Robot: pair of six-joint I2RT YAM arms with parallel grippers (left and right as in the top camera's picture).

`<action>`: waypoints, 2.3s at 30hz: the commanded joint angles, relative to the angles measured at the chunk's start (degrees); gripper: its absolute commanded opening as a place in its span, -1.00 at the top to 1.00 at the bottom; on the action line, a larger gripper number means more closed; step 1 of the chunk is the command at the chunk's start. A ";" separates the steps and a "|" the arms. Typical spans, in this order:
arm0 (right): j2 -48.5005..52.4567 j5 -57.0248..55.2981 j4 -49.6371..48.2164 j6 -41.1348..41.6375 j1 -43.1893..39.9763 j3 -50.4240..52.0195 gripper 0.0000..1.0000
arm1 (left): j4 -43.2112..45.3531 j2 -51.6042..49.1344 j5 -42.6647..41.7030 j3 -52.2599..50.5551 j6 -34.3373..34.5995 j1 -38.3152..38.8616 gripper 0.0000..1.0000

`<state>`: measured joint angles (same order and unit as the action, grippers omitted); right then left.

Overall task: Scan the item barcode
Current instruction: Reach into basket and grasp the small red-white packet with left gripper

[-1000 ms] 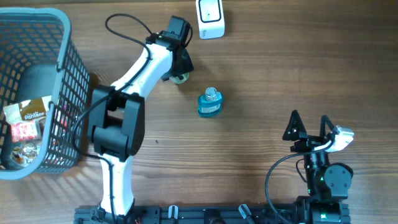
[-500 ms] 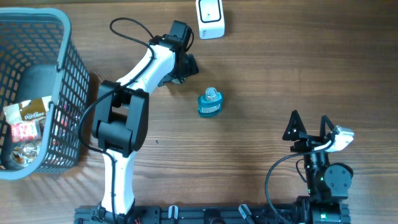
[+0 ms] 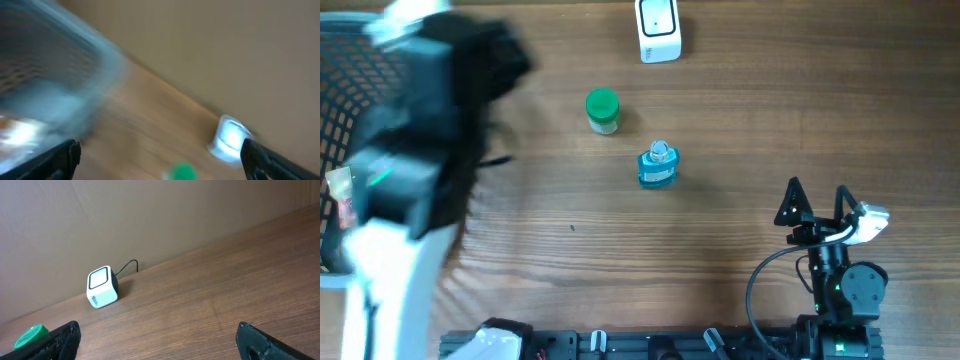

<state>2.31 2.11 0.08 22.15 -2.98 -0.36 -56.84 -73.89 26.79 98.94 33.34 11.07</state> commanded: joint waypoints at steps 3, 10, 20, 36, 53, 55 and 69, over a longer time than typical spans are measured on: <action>-0.26 0.35 -0.15 -0.98 -0.09 0.07 -1.00 | -7.06 1.05 -6.01 -0.31 6.19 -33.64 -0.99; -0.26 0.33 -0.17 -1.01 -0.09 0.07 -1.00 | -8.37 -13.00 -11.63 -0.35 1.44 -49.40 -1.00; -0.26 0.33 -0.15 -0.98 -0.09 0.07 -1.00 | -8.24 -23.26 -19.37 -2.03 -30.73 -49.72 -0.99; -0.26 0.33 -0.17 -0.96 -0.09 0.07 -1.00 | 0.48 -23.26 -18.23 -19.34 -49.68 -55.25 -1.00; -0.26 0.35 -0.15 -0.96 -0.09 0.07 -1.00 | 6.69 -31.08 -22.27 -19.34 -66.62 -59.30 -1.00; -0.26 0.35 -0.17 -1.01 -0.09 0.07 -1.00 | 7.48 -32.11 -22.32 -19.34 -66.84 -59.30 -1.00; -0.26 0.35 -0.17 -0.98 -0.09 0.07 -1.00 | 7.78 -32.26 -24.85 -19.34 -65.48 -55.91 -0.18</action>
<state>2.31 2.11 0.05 22.15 -2.98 -0.36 -48.66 -105.54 3.09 80.07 -33.76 -46.28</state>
